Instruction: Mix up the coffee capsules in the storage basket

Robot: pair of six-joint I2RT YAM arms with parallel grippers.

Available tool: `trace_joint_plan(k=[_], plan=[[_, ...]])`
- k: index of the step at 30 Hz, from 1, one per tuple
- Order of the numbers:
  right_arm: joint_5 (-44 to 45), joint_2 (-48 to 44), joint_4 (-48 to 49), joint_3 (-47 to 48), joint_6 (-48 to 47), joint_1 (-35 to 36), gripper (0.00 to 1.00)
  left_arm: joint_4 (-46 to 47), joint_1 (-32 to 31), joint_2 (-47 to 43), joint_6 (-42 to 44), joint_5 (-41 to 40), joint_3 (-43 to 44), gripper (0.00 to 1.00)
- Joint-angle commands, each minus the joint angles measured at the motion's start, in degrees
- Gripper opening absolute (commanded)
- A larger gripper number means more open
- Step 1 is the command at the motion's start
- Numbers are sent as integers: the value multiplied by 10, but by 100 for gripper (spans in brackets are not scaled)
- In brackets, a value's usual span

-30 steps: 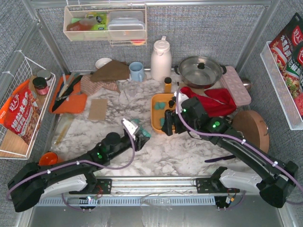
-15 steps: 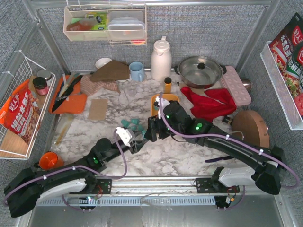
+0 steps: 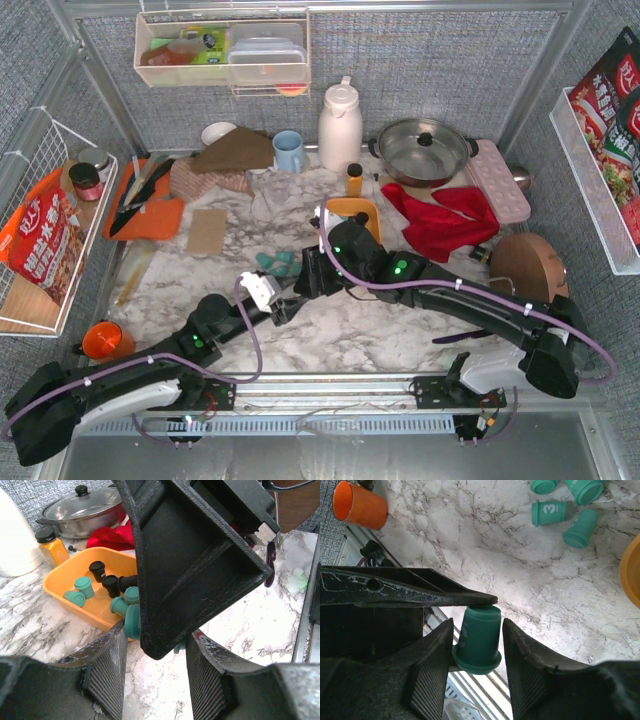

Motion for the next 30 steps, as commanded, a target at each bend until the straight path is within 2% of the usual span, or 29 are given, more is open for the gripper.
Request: trace_joint_plan(k=[1,5,7,8,10,11,12,13,19,22,25,27,30], plan=[[-6,8,31,4,17,3,45,6,0,-5,3,8,0,20],[-7,12,35,6,20,4,32,-3,0,-8,3,0,4,22],[-5,12,35,6,20,4,27,-13,0,-10,3,-10,8,26],[-3,12,35,7,19,3,24,-21,0,-11,2,-20,11,32],[4,14,31,8,17,4,15,-38,0,-13,-3,-36,16,48],[7,15,29,10,15,4,9,-42,0,-15,-5,-42,16,65],[10,17,26,11,14,4,3,-43,0,-17,-8,-45,15,88],[14,19,23,12,12,4,0,-42,0,-21,-10,-48,12,98],[59,26,-9,28,-16,-6,0,-54,0,-65,-42,-89,-3,99],[114,25,-41,41,-52,-20,0,-70,0,-107,-76,-136,-13,99],[224,42,-67,54,-115,-30,0,-115,0,-150,-133,-243,-12,99],[283,67,-77,62,-147,-44,0,-185,1,-163,-187,-339,6,99],[297,107,-79,73,-172,-84,0,-327,1,-161,-286,-466,51,99]])
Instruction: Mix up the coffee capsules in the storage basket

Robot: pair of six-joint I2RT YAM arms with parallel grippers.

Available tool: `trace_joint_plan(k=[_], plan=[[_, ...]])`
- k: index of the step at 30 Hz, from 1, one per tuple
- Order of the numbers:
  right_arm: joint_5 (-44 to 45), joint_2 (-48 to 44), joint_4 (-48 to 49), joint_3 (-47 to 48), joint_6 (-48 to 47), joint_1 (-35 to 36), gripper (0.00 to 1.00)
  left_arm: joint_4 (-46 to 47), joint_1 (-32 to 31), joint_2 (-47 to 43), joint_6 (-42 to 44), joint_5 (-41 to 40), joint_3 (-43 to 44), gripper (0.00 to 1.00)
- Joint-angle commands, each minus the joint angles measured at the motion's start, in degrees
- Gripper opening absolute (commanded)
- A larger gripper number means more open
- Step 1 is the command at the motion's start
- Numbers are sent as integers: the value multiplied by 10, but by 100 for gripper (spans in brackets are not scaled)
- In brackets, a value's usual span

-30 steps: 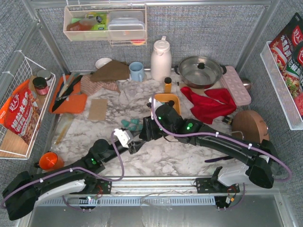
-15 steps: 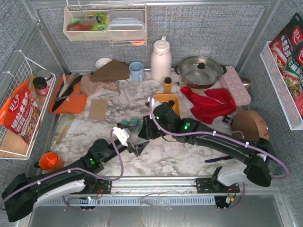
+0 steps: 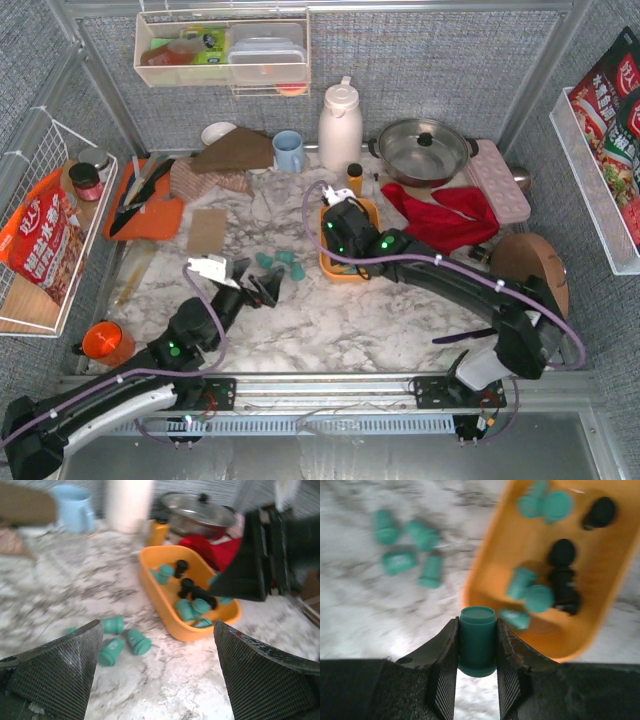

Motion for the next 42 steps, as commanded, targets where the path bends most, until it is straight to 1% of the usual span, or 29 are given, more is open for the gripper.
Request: trace_joint_plan(k=[1,3,4,5,7,11,12,14,16,18,21,23,25,29,32,34,38,42], plan=[[90,48,-26,18,-67,-46,0,-213,1,6,-176,-232,54,99],[87,71,-20,25,-75,-65,0,-293,1,24,-242,-267,81,99],[85,83,-15,27,-78,-72,0,-329,0,36,-262,-271,94,99],[81,93,-11,29,-80,-80,0,-346,1,48,-280,-270,104,99],[70,110,-6,32,-81,-93,0,-360,1,74,-291,-259,119,99],[48,141,9,35,-78,-111,0,-347,2,116,-288,-242,122,99],[43,149,8,39,-77,-115,3,-341,3,125,-287,-239,121,99],[34,160,7,42,-74,-121,12,-329,6,142,-281,-228,120,99],[21,166,6,44,-72,-128,29,-325,10,158,-279,-216,123,99],[9,168,5,44,-70,-133,40,-325,15,177,-277,-203,130,99],[-3,156,1,42,-75,-137,62,-321,23,193,-259,-171,139,99],[-7,141,-2,38,-82,-137,73,-314,28,204,-239,-141,146,99],[-7,125,-9,35,-93,-138,78,-310,38,221,-216,-106,157,99],[-4,82,-29,22,-98,-138,81,-311,77,276,-199,-31,181,100],[-11,41,-34,-2,-94,-137,81,-313,101,328,-200,-14,200,98],[-19,15,-39,-18,-89,-138,81,-315,110,363,-208,-21,215,97],[-39,-37,-46,-49,-80,-137,81,-333,120,431,-258,-65,255,94],[-53,-84,-57,-70,-74,-137,81,-336,122,466,-334,-103,281,90]])
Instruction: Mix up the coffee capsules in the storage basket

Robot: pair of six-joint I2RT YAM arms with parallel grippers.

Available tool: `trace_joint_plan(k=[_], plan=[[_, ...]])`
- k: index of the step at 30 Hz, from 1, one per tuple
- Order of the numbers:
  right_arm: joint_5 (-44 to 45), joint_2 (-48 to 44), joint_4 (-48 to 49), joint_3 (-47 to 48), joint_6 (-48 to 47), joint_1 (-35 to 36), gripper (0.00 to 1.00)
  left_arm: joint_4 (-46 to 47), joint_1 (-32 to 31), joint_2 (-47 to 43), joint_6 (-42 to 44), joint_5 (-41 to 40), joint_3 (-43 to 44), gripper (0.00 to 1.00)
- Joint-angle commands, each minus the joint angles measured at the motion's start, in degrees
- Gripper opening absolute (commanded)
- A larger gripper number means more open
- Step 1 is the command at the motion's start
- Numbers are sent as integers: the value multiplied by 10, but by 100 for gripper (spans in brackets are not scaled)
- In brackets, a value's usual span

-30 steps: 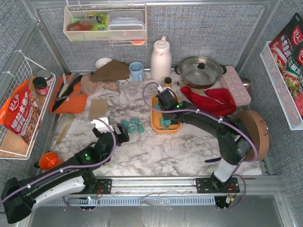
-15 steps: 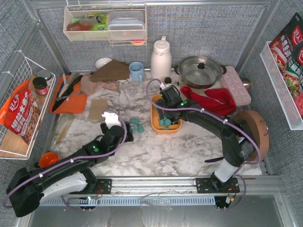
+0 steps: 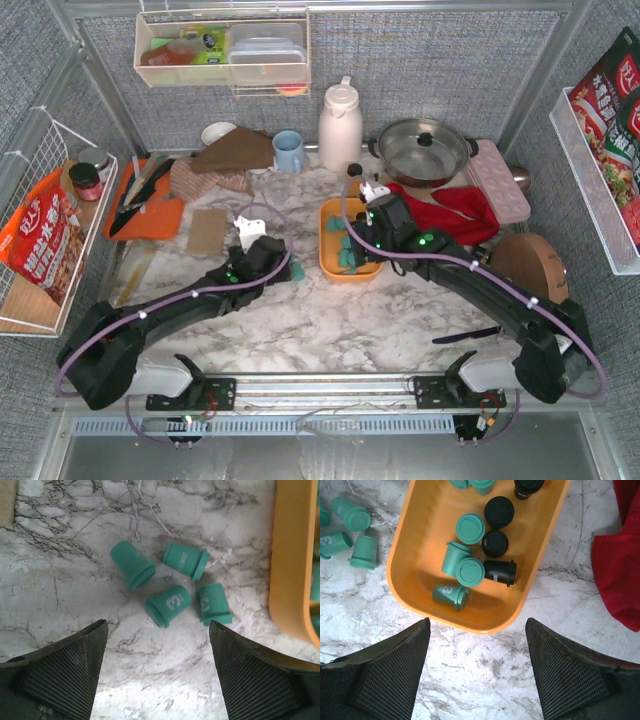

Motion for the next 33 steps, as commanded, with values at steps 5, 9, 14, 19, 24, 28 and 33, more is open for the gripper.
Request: trace_joint_plan(k=[5,9,14,19,24,28,33], plan=[[-28,-91,-24,-30,17,1,81,-46,1,66,-187,-71,62,81],[-33,-125,-35,-37,19,1,81,-108,1,113,-250,-75,113,80],[-40,-155,-49,-39,17,1,81,-166,1,167,-300,-76,165,75],[-43,-181,-59,-47,14,1,81,-214,0,211,-341,-65,198,72],[-41,-202,-53,-70,11,1,81,-232,-1,255,-348,-54,224,71],[-42,-209,-57,-72,9,1,81,-242,-1,272,-350,-57,234,70],[-45,-214,-58,-75,9,1,81,-257,-1,287,-354,-60,240,69]])
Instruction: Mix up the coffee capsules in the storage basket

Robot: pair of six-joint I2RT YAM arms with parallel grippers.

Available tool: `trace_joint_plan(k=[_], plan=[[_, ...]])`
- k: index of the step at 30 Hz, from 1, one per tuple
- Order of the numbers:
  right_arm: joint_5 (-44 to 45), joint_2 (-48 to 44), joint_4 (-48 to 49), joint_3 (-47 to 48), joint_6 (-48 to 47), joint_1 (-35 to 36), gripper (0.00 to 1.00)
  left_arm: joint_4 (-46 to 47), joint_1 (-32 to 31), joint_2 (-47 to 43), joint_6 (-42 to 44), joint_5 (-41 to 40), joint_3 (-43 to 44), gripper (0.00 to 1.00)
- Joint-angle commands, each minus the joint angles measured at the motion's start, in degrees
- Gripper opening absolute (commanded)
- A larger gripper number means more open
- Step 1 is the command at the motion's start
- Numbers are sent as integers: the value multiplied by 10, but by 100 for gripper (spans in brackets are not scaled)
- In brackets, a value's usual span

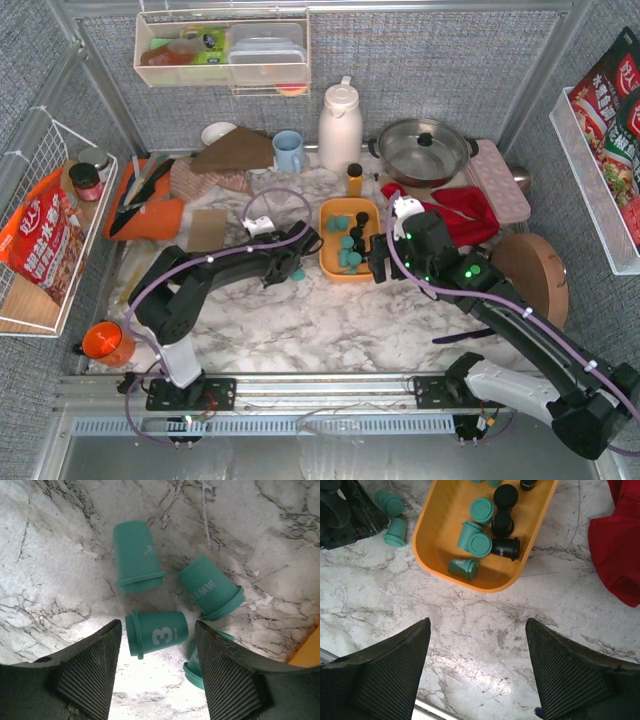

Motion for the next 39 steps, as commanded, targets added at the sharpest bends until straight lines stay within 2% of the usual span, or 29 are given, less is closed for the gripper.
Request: trace_joint_plan(k=[1,7,9,12,17,24,32,39], plan=[[-5,-3,-1,-2,-3,1,81,-31,0,14,-8,-5,9,68],[-6,-2,-1,-2,-2,1,81,-41,0,36,2,-2,20,64],[-6,-2,0,-3,-1,1,81,-37,0,35,6,-4,19,59],[-7,0,0,-3,0,1,81,-31,-1,24,19,-6,16,53],[-10,4,-2,-2,1,1,81,4,-10,-21,81,-5,4,51],[-33,10,-11,10,2,1,81,150,-31,-166,231,26,-79,50],[-71,23,-9,21,17,6,81,352,-36,-317,402,130,-237,46],[-77,40,-8,45,27,27,81,502,-41,-400,483,252,-333,37]])
